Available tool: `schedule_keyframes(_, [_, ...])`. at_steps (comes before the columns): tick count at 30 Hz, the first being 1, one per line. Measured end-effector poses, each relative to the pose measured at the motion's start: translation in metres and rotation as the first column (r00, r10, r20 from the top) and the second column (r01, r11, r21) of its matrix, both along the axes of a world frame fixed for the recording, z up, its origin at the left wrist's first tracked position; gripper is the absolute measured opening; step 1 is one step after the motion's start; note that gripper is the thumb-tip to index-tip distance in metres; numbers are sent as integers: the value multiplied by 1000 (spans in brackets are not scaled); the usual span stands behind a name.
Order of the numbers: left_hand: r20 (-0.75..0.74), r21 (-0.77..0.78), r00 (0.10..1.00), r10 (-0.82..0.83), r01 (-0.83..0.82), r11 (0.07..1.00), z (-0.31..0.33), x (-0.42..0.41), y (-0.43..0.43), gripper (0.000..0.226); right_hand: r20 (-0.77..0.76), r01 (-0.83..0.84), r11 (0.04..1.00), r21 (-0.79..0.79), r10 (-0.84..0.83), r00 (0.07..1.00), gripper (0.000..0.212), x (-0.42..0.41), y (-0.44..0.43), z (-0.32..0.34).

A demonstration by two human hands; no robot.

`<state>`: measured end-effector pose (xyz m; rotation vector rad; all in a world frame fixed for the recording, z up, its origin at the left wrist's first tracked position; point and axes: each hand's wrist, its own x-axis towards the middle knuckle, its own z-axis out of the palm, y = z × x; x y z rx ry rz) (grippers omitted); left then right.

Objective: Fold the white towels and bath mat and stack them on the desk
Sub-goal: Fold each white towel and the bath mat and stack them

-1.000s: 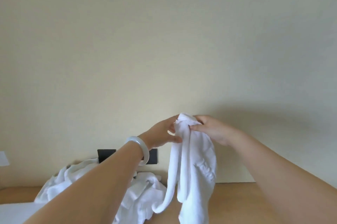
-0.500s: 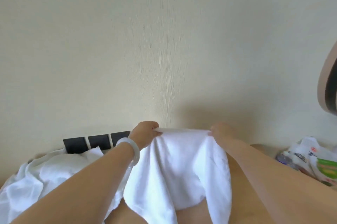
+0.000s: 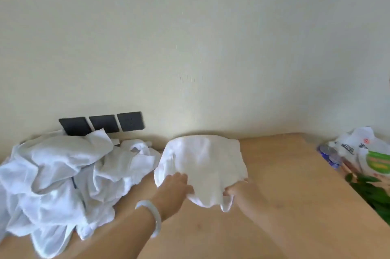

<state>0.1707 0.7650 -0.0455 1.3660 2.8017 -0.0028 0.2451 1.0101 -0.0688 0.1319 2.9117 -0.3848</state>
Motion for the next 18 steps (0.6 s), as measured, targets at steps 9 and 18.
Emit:
schedule_keyframes(9, [359,-160,894,270,-226,961,-87,61,-12,58,113,-11,992,128,-3,994,61,32,-41,-68])
schedule_keyframes(18, [347,-349,857,380,-258,901,-143,54,-18,69,329,-43,998,42,27,944,64,54,-62,-112])
